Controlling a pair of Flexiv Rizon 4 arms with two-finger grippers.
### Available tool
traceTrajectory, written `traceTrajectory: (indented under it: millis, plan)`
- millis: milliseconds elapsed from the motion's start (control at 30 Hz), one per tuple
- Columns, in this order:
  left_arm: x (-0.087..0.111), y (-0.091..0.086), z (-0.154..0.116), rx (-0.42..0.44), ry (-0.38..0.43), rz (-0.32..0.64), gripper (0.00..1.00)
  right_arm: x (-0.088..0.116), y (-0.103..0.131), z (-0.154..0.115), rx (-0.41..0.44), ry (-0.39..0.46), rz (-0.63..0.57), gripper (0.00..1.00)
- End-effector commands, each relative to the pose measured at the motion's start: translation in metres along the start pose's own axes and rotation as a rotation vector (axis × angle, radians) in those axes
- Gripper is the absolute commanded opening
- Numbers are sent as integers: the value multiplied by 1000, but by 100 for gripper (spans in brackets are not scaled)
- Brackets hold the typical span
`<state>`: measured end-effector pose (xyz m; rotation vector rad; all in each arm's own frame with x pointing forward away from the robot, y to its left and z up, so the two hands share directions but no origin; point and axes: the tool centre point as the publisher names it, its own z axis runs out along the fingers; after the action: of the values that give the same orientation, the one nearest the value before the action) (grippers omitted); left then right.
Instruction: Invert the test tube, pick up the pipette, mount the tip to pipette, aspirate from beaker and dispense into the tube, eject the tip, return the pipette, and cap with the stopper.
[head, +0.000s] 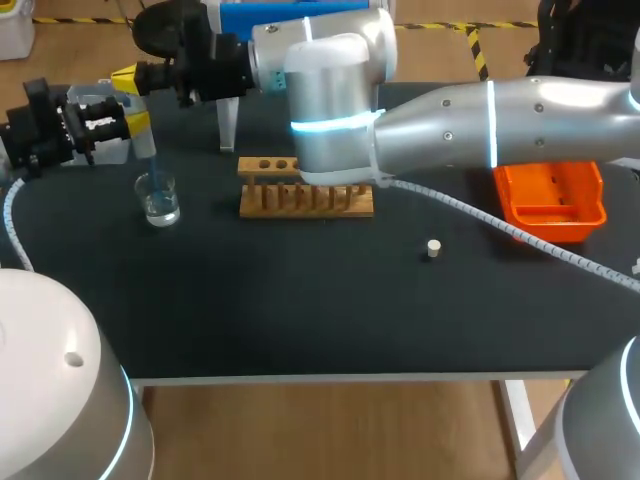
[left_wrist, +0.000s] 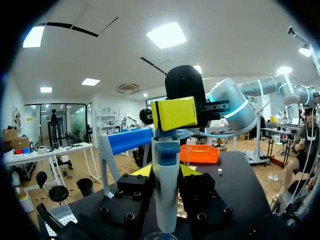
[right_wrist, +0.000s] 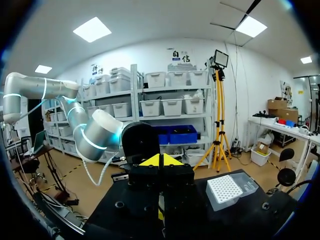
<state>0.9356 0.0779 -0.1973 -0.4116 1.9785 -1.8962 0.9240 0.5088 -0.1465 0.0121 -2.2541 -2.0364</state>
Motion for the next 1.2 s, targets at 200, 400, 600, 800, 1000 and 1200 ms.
traceTrajectory:
  millis: [200, 400, 600, 800, 1000, 1200]
  plan:
    - [-2, -6, 0, 4, 3, 1, 0, 1, 13, -2, -22, 1, -25, 0]
    - [-2, -6, 0, 4, 3, 1, 0, 6, 37, -9, -45, -1, -62, 0]
    - [-2, -6, 0, 4, 3, 1, 0, 12, 57, -32, -59, -4, -95, 69]
    - [-2, -6, 0, 4, 3, 1, 0, 18, 68, -61, -50, -9, -117, 100]
    - [-2, -6, 0, 4, 3, 1, 0, 23, 69, -106, -14, -25, -123, 100]
    - [-2, -6, 0, 4, 3, 1, 0, 22, 59, -161, 18, -51, -125, 100]
